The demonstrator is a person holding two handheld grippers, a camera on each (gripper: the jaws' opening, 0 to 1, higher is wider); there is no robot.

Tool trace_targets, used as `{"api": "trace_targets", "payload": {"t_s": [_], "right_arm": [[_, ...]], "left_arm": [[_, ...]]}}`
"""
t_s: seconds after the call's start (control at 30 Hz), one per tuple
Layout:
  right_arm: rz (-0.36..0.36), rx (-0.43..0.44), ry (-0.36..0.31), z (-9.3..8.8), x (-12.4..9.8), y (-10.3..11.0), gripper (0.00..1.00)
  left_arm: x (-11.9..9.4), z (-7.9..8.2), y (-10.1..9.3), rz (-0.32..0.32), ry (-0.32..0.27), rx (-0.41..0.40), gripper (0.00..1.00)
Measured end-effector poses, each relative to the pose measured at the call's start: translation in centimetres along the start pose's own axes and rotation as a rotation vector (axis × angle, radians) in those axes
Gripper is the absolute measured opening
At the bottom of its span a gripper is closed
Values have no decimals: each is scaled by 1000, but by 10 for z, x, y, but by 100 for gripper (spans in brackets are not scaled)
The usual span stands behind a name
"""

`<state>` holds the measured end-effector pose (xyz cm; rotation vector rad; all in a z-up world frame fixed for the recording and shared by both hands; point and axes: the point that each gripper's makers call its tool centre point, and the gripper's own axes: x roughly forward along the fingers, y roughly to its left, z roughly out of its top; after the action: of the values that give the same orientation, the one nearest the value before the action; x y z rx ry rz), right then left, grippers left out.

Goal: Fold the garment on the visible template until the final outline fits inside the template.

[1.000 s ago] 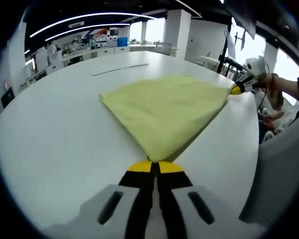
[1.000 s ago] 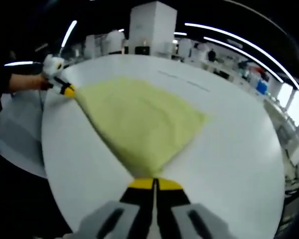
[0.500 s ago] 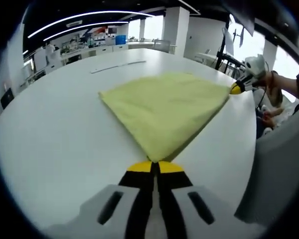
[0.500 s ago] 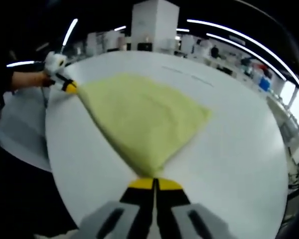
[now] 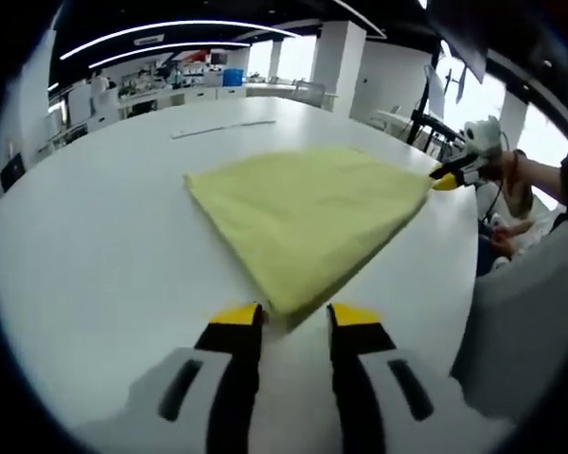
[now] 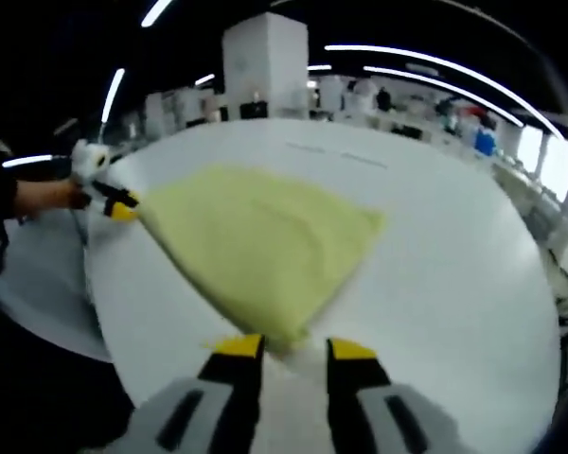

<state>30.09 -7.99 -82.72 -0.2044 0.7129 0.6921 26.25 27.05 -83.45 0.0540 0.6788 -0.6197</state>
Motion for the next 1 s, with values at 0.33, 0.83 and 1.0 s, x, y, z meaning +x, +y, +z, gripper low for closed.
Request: {"api": "trace_targets", "payload": {"t_s": [0.33,0.83,1.0], "right_arm": [[40,74,-79,21,-6,15,72],[58,57,-135,62,-42,47,99],[32,56,-157,72,-56,51,99]], "left_arm": [[-8,17,-1,14,-59,-10,62],[-41,51,-26,27,-157,-52,99],[-50,52,-21,38,-148,-54,99]]}}
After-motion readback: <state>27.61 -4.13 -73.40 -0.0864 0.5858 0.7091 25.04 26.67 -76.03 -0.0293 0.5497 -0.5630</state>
